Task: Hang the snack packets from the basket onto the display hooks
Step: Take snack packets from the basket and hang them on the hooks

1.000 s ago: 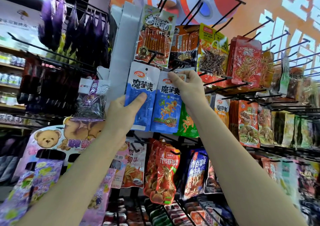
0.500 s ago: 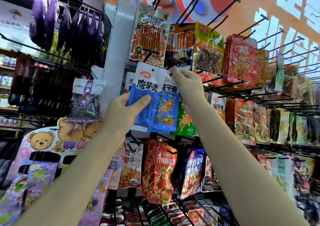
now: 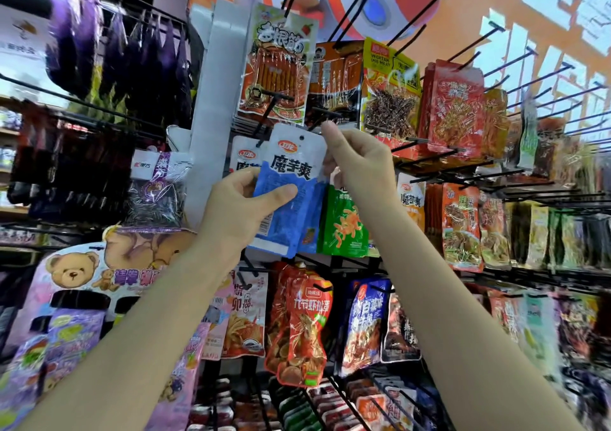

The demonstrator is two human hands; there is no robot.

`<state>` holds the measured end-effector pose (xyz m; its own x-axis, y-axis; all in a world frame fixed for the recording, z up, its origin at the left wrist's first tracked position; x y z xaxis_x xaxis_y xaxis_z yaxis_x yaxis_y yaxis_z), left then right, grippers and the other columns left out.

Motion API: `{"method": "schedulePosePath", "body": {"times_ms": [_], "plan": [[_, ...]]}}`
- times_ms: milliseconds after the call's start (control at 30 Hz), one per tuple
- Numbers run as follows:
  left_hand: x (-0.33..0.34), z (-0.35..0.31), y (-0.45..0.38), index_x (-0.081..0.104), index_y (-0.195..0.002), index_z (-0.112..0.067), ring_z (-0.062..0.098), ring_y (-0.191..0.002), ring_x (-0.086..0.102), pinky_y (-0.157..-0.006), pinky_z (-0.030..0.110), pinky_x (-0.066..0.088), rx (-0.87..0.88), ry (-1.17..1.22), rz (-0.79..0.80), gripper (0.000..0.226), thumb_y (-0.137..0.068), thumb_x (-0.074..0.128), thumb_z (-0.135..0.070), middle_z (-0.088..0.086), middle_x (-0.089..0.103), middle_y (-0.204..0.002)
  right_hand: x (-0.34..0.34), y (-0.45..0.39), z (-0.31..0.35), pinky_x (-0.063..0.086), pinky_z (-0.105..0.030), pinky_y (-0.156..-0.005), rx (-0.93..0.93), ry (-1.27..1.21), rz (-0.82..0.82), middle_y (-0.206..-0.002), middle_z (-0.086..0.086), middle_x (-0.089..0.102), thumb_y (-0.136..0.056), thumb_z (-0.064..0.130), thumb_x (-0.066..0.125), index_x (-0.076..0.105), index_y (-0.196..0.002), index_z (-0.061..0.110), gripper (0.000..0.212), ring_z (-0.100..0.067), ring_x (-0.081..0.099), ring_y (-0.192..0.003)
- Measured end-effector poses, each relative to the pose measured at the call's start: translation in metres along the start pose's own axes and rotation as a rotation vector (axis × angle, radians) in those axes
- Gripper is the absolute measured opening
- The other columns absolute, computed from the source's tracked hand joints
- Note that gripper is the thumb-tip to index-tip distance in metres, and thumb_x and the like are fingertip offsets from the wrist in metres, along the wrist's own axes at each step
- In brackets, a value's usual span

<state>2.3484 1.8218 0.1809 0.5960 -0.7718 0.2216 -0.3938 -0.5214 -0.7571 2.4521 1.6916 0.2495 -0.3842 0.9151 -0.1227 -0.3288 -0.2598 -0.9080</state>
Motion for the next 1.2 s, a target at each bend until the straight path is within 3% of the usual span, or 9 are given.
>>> {"method": "schedulePosePath", "body": {"times_ms": [133, 300, 400, 500, 600, 733, 933, 1033, 1200], "plan": [[0.009, -0.004, 0.002, 0.057, -0.111, -0.032, 0.016, -0.082, 0.076, -0.067, 0.034, 0.060, 0.113, -0.149, 0.000, 0.046, -0.077, 0.085, -0.017, -0.002, 0.078, -0.090, -0.001, 0.009, -0.002, 0.040, -0.028, -0.042, 0.075, -0.100, 0.121, -0.074, -0.032, 0.058, -0.097, 0.027, 0.067, 0.053, -0.088, 0.002, 0.030, -0.022, 0.054, -0.046], [0.020, -0.008, 0.005, 0.051, -0.136, -0.039, 0.007, -0.115, 0.054, -0.095, 0.024, 0.045, 0.370, -0.646, 0.135, 0.078, -0.068, 0.075, -0.068, -0.007, 0.054, -0.126, -0.009, 0.016, 0.002, 0.048, -0.029, -0.043, 0.100, -0.257, 0.088, -0.057, -0.005, 0.042, -0.099, 0.015, 0.062, 0.048, -0.082, 0.008, 0.024, -0.015, 0.048, -0.041], [0.027, -0.010, 0.006, 0.049, -0.144, -0.032, 0.008, -0.117, 0.053, -0.094, 0.018, 0.045, 0.325, -0.654, 0.174, 0.069, -0.083, 0.080, -0.041, -0.007, 0.055, -0.130, -0.009, 0.018, 0.001, 0.056, -0.034, -0.055, 0.127, -0.325, 0.131, -0.055, -0.002, 0.052, -0.100, 0.023, 0.061, 0.054, -0.081, 0.005, 0.028, -0.017, 0.059, -0.049], [0.027, -0.011, 0.008, 0.061, -0.129, -0.021, 0.003, -0.096, 0.065, -0.076, 0.012, 0.049, 0.189, -0.435, 0.135, 0.028, -0.102, 0.058, -0.018, -0.004, 0.070, -0.108, -0.011, 0.018, -0.004, 0.056, -0.030, -0.059, 0.188, -0.381, 0.150, -0.076, -0.009, 0.070, -0.102, 0.030, 0.057, 0.064, -0.090, 0.004, 0.029, -0.022, 0.069, -0.065], [0.028, -0.008, 0.010, 0.069, -0.098, -0.016, 0.013, -0.080, 0.074, -0.068, 0.028, 0.059, 0.053, -0.199, 0.112, 0.017, -0.104, 0.054, -0.016, 0.002, 0.077, -0.086, -0.011, 0.014, -0.014, 0.050, -0.029, -0.053, 0.227, -0.325, 0.082, -0.083, -0.007, 0.066, -0.097, 0.031, 0.066, 0.057, -0.101, 0.009, 0.024, -0.018, 0.065, -0.062], [0.026, 0.000, 0.006, 0.076, -0.080, -0.018, 0.031, -0.080, 0.073, -0.076, 0.051, 0.061, -0.036, -0.054, 0.056, 0.014, -0.092, 0.070, -0.020, 0.014, 0.077, -0.084, -0.004, 0.007, -0.020, 0.046, -0.027, -0.054, 0.247, -0.196, 0.115, -0.087, -0.001, 0.062, -0.093, 0.040, 0.069, 0.065, -0.104, 0.014, 0.029, -0.014, 0.057, -0.071], [0.024, 0.001, -0.013, 0.068, -0.086, -0.019, 0.001, -0.064, 0.070, -0.058, 0.017, 0.055, 0.018, -0.122, -0.037, 0.009, -0.090, 0.074, -0.013, -0.004, 0.074, -0.078, 0.002, -0.008, -0.017, 0.049, -0.019, -0.061, 0.208, -0.214, 0.106, -0.079, 0.004, 0.067, -0.093, 0.012, 0.070, 0.067, -0.087, 0.021, 0.011, -0.008, 0.062, -0.072], [0.026, 0.002, -0.019, 0.067, -0.081, -0.019, -0.002, -0.057, 0.067, -0.053, 0.015, 0.052, 0.028, -0.150, -0.083, 0.013, -0.090, 0.075, -0.014, -0.012, 0.071, -0.066, 0.007, -0.014, -0.017, 0.049, -0.016, -0.063, 0.197, -0.224, 0.057, -0.080, 0.004, 0.065, -0.091, 0.008, 0.072, 0.065, -0.086, 0.021, 0.016, -0.007, 0.061, -0.072], [0.027, 0.004, -0.024, 0.066, -0.079, -0.018, 0.000, -0.057, 0.068, -0.051, 0.017, 0.052, 0.033, -0.148, -0.094, 0.015, -0.091, 0.074, -0.013, -0.014, 0.070, -0.059, 0.013, -0.021, -0.019, 0.058, -0.034, -0.084, 0.176, -0.223, 0.021, -0.089, -0.002, 0.071, -0.087, 0.015, 0.078, 0.068, -0.091, 0.018, 0.011, -0.017, 0.068, -0.086]]}}
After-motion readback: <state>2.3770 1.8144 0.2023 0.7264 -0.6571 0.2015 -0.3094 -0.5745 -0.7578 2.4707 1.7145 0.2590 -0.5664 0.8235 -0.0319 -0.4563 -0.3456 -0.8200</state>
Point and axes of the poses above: each hand's wrist, its own y-axis away from the middle knuckle, its own x-axis out of the palm, z = x × y, the point moved 2 cm from there along -y, towards the middle knuckle
